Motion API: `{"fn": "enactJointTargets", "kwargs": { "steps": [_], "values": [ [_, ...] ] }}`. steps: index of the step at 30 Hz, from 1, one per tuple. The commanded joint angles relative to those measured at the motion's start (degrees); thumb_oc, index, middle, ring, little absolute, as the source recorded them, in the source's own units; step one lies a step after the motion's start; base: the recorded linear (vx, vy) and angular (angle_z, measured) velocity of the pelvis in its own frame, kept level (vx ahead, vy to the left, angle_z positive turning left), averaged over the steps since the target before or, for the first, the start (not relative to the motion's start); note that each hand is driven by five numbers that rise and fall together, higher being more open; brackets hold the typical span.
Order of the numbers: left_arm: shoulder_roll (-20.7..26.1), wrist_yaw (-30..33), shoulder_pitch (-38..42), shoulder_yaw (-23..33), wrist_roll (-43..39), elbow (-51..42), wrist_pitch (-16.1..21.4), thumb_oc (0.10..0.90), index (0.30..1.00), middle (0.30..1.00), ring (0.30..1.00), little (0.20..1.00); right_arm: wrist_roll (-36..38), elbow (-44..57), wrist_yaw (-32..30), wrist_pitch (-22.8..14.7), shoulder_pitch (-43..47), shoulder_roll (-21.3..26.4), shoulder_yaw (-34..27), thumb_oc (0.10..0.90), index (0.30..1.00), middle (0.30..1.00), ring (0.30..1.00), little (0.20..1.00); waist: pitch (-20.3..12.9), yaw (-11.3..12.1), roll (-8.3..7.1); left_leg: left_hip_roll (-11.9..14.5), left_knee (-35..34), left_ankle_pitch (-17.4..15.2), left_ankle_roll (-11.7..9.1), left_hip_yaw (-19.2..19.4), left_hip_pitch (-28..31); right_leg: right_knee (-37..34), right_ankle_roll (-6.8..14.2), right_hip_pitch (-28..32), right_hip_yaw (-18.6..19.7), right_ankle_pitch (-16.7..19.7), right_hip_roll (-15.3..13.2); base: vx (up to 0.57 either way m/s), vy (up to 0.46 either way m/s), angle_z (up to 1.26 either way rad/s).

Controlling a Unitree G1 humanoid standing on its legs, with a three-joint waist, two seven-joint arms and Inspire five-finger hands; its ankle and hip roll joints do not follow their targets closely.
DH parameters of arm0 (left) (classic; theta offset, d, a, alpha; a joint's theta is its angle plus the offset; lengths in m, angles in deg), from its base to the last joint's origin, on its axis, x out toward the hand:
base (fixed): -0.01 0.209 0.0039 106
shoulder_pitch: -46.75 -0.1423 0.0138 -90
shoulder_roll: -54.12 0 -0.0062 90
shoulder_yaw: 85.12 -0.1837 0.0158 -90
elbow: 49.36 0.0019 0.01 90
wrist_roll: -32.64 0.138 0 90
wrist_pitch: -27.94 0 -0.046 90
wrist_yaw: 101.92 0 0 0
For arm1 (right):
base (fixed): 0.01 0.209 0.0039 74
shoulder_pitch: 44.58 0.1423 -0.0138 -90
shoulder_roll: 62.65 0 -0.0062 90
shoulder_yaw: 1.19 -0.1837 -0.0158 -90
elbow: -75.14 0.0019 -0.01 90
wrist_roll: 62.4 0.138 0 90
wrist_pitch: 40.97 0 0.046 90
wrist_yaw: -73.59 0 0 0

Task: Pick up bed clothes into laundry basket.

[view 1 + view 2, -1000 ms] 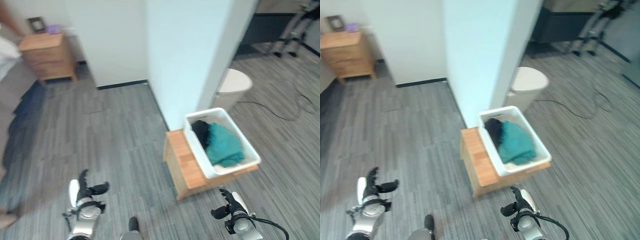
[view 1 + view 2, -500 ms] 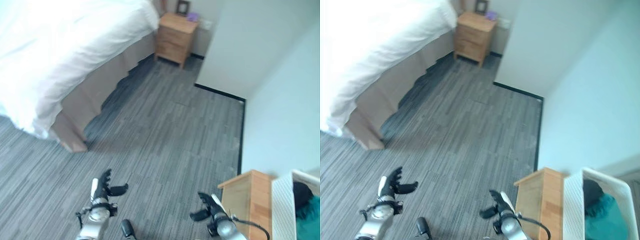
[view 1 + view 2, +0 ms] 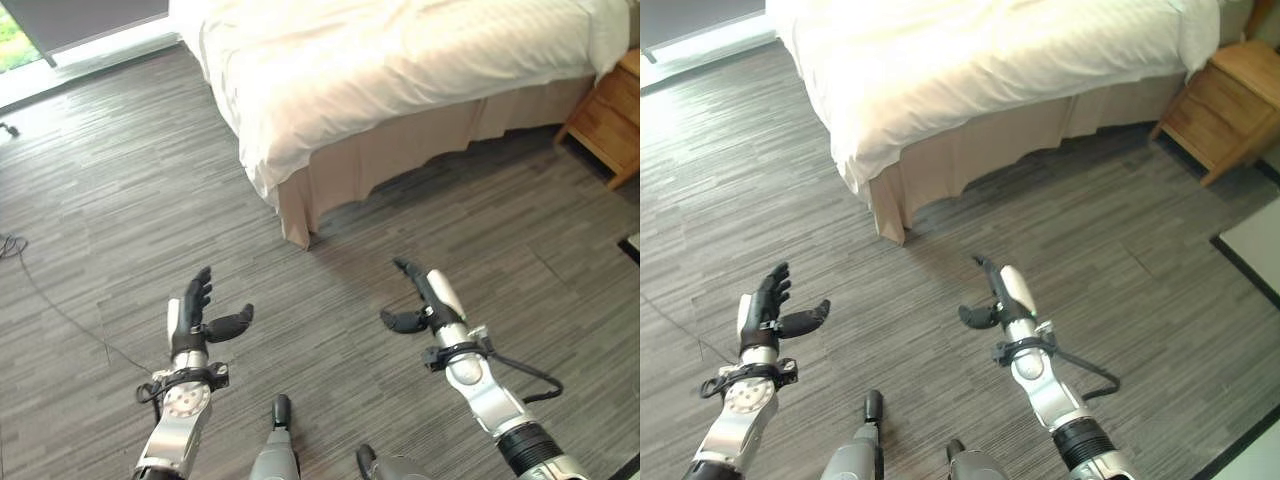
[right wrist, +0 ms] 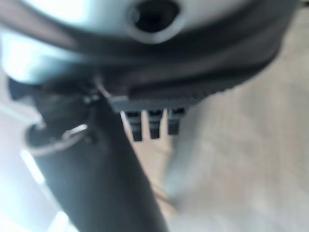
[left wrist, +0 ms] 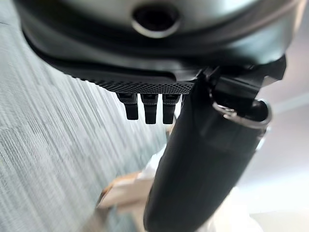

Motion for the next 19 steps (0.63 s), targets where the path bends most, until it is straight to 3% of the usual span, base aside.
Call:
{"fn": "enactJointTargets", "kwargs": {
  "steps": [1, 3, 4, 5, 6, 7, 10, 11, 13, 19],
  "values": [
    [3.0, 0.2, 3.8, 6.5, -3.0, -7.7, 6.3, 0.800, 0.900, 0.900, 0.900, 0.900, 0.3, 8.4, -2.8, -4.7, 1.3, 2.1, -5.5, 0.800, 0.900, 0.900, 0.900, 0.900, -2.1, -1.2, -4.94, 0.7, -4.8, -11.0, -4.9, 8.2, 0.4, -15.9, 6.0, 0.5, 0.3, 4.9, -12.0, -0.34, -0.153, 0.65],
    [2.7, -1.8, 2.1, 6.5, -5.0, -10.0, 6.3, 0.800, 0.900, 0.900, 0.900, 0.900, 0.5, 10.8, -3.1, -4.5, -1.1, 2.1, -7.1, 0.800, 0.900, 0.900, 0.900, 0.900, -1.3, -2.5, -5.11, 2.9, 0.0, -12.2, -3.9, 16.9, 3.0, -14.7, 5.9, -1.0, -5.1, 5.8, -13.1, -0.40, -0.119, 0.95],
    [3.1, -2.7, 1.5, 6.2, -4.9, -10.7, 6.4, 0.800, 0.900, 0.900, 0.900, 0.900, 0.7, 11.9, -3.2, -4.6, -2.0, 2.0, -7.6, 0.800, 0.900, 0.900, 0.900, 0.900, -1.2, -3.3, -5.52, 3.2, 4.0, -14.8, -4.0, 18.4, 4.3, -14.2, 5.8, -1.8, -7.2, 6.5, -14.1, -0.29, -0.079, 1.27],
    [3.1, -2.8, 1.4, 6.2, -4.9, -10.8, 6.3, 0.800, 0.900, 0.900, 0.900, 0.900, 0.7, 12.1, -3.2, -4.5, -2.2, 1.9, -7.7, 0.800, 0.900, 0.900, 0.900, 0.900, -1.3, -3.4, -5.44, 3.4, 4.7, -15.0, -4.0, 18.2, 3.6, -14.2, 5.8, -2.1, -7.3, 6.8, -14.0, -0.30, -0.089, 1.20],
    [3.9, -4.8, 0.5, 5.9, -4.3, -11.5, 6.2, 0.800, 0.900, 0.900, 0.900, 0.900, 0.9, 14.6, -2.3, -5.1, -4.1, 1.7, -9.3, 0.800, 0.900, 0.900, 0.900, 0.900, -1.8, -4.8, -5.95, 3.5, 10.7, -19.5, -4.3, 17.6, 6.1, -13.9, 5.9, -2.8, -10.5, 7.7, -15.7, -0.25, -0.076, 0.81],
    [4.1, -5.2, 0.1, 6.1, -4.5, -11.8, 6.1, 0.800, 0.900, 0.900, 0.900, 0.900, 1.2, 15.4, -2.0, -5.6, -5.1, 1.2, -10.0, 0.800, 0.900, 0.900, 0.900, 0.900, -2.4, -5.3, -5.73, 4.5, 12.0, -19.9, -4.6, 18.0, 6.9, -13.4, 6.0, -3.4, -13.0, 8.0, -16.3, -0.23, -0.045, 0.53],
    [4.3, -6.6, -1.4, 5.9, -3.9, -12.7, 4.9, 0.800, 0.900, 0.900, 0.900, 0.900, 1.9, 16.4, -0.8, -5.4, -6.4, 0.2, -9.9, 0.800, 0.900, 0.900, 0.900, 0.900, -3.9, -6.3, -4.30, 3.8, 6.9, -20.1, -4.8, 18.7, 11.0, -13.1, 6.9, -3.5, -15.5, 8.0, -16.0, 0.00, 0.077, 0.95],
    [4.7, -7.2, -1.9, 6.5, -2.0, -12.8, 4.6, 0.800, 0.900, 0.900, 0.900, 0.900, 2.2, 16.8, 0.2, -6.0, -8.3, -0.9, -10.7, 0.800, 0.900, 0.900, 0.900, 0.900, -5.0, -6.9, -3.15, 4.3, 0.5, -18.6, -5.3, 19.8, 14.2, -11.9, 7.8, -3.7, -17.3, 8.3, -16.2, 0.01, 0.154, 0.65],
    [5.4, -7.5, -1.5, 6.4, -0.5, -12.6, 4.4, 0.800, 0.900, 0.900, 0.900, 0.900, 3.1, 16.2, 0.6, -5.7, -9.4, -1.8, -10.7, 0.800, 0.900, 0.900, 0.900, 0.900, -6.0, -7.4, -2.80, 3.3, -4.7, -17.5, -5.3, 18.8, 15.8, -11.5, 8.4, -3.7, -18.8, 8.5, -16.6, 0.02, 0.161, 0.87],
    [6.6, -8.2, -2.3, 6.9, 2.6, -12.5, 4.0, 0.800, 0.900, 0.900, 0.900, 0.900, 5.0, 16.2, 1.9, -6.4, -11.1, -3.5, -10.4, 0.800, 0.900, 0.900, 0.900, 0.900, -7.0, -8.0, -3.34, 2.8, -5.0, -18.2, -4.8, 19.1, 16.5, -12.1, 9.4, -3.7, -18.5, 9.7, -17.5, 0.02, 0.084, 0.28]
  ]
}}
